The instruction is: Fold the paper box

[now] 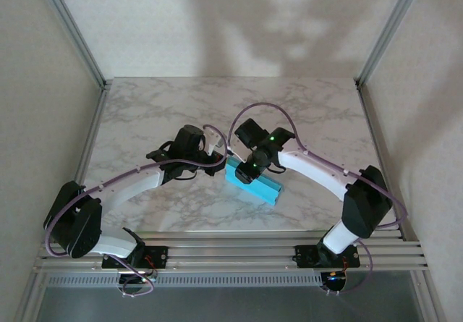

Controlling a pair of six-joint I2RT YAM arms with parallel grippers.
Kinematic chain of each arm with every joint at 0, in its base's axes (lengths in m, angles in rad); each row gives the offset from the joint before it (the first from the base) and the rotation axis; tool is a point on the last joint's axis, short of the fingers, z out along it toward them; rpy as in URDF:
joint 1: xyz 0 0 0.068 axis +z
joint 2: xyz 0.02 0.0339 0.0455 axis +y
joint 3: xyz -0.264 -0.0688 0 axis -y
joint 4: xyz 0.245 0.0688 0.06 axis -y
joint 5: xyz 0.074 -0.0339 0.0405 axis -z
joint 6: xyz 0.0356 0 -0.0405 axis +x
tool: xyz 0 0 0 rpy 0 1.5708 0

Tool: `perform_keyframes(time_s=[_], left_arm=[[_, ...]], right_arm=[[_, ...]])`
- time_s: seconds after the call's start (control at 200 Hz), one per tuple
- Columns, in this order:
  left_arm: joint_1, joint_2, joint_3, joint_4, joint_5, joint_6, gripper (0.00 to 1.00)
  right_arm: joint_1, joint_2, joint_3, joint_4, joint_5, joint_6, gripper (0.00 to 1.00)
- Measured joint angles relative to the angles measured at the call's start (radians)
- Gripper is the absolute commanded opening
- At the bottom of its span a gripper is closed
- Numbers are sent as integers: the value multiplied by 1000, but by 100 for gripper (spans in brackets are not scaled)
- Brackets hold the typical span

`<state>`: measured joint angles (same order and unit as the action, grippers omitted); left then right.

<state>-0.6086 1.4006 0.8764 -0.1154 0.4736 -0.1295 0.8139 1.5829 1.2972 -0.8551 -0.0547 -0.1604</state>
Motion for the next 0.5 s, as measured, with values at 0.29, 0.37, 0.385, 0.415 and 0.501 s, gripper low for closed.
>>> perform_keyframes(time_s=[0.29, 0.37, 0.385, 0.415, 0.501], left_arm=[[-6, 1, 0, 0, 0, -29, 0], [-6, 1, 0, -1, 0, -34, 0], [-6, 1, 0, -1, 0, -36, 0], [-6, 1, 0, -1, 0, -39, 0], [-7, 1, 0, -2, 0, -48, 0]], right_arm=[[-52, -192, -40, 14, -21, 154, 51], [-72, -251, -54, -4, 14, 229, 49], [-76, -261, -56, -9, 25, 244, 48], [-82, -280, -60, -22, 47, 272, 47], [-106, -335, -79, -63, 108, 355, 42]])
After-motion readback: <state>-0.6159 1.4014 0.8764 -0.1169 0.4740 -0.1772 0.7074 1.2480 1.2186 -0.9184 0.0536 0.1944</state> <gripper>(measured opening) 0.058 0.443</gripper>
